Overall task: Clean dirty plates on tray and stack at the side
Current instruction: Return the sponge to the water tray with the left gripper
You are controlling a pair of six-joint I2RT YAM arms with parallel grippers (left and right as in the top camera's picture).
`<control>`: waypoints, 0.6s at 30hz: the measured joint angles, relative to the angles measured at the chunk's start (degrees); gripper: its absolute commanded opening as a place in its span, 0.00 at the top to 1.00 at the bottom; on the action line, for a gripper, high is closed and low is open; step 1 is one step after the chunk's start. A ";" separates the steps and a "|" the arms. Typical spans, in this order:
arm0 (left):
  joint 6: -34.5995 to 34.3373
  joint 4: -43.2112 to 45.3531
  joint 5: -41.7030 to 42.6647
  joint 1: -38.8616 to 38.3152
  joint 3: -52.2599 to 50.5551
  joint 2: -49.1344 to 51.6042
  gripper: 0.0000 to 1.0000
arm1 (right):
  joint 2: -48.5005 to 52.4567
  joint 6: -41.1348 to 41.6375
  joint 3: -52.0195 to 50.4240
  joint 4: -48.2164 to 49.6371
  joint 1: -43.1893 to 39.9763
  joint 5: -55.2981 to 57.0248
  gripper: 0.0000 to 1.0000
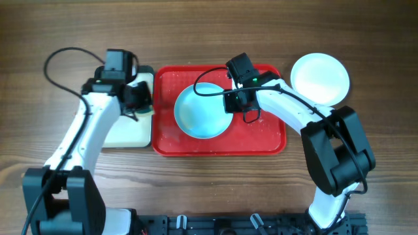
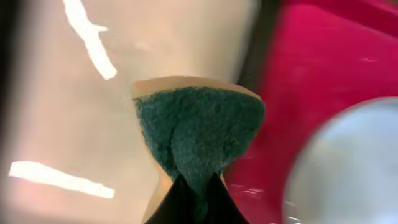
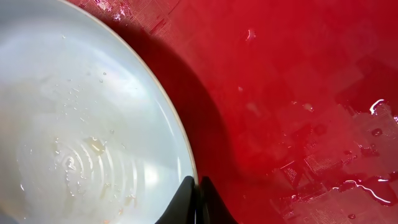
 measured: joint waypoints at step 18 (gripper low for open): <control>5.99 7.04 -5.46 8.74 -8.76 0.17 0.48 | 0.00 -0.70 0.00 0.09 0.00 -0.07 0.66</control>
